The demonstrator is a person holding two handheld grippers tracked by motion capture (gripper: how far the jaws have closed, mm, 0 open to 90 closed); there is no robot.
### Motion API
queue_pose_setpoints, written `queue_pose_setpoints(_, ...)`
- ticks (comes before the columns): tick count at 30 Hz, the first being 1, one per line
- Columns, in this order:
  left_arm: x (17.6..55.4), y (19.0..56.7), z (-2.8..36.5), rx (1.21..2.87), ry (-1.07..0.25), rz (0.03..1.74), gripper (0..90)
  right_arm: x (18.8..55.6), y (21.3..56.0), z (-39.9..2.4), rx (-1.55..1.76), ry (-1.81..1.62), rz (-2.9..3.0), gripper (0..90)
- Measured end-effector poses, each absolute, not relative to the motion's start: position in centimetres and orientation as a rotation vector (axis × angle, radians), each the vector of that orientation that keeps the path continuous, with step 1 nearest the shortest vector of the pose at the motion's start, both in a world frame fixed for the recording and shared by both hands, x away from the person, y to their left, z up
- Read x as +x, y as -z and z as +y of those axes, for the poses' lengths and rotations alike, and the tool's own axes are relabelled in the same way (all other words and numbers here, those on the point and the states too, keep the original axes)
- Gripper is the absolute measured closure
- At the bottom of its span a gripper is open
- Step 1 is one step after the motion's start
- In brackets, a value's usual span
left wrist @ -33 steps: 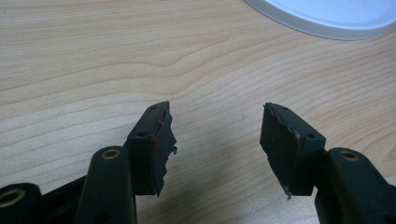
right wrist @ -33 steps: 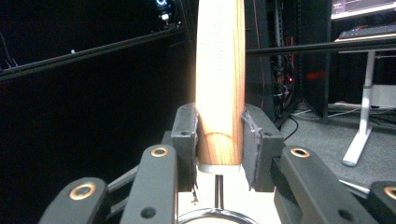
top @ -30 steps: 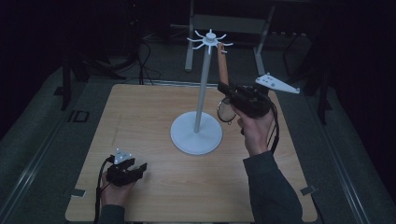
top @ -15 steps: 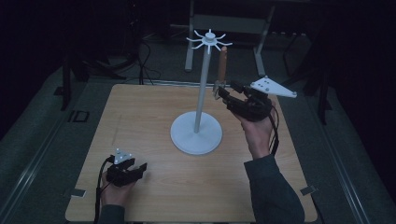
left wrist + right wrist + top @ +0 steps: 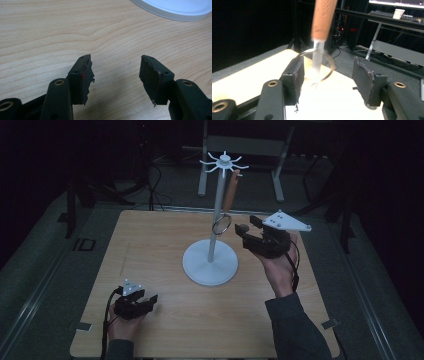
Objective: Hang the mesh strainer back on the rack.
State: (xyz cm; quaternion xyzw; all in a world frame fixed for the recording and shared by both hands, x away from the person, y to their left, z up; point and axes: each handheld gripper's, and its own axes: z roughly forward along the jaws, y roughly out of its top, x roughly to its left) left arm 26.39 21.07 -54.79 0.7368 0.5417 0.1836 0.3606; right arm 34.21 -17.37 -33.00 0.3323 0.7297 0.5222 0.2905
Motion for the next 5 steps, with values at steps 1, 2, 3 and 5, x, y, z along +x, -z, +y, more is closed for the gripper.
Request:
queue_pose_setpoints(1,26.4,54.8,21.1,1.899,-0.473,1.396,43.7,34.2,33.2,-17.5,0.892,-1.389,1.954,42.5)
queue_pose_setpoints(2,26.4,54.8,21.1,1.898,-0.474,1.397,43.7,34.2,33.4,-17.6,0.897,-1.382,1.961,42.4)
queue_pose_setpoints(3,26.4,54.8,21.1,1.899,-0.473,1.397,43.7,34.2,33.7,-17.8,0.901,-1.371,1.973,42.0)
queue_pose_setpoints(5,26.4,54.8,21.1,1.899,-0.473,1.397,43.7,34.2,34.6,-18.2,0.919,-1.336,2.011,40.9)
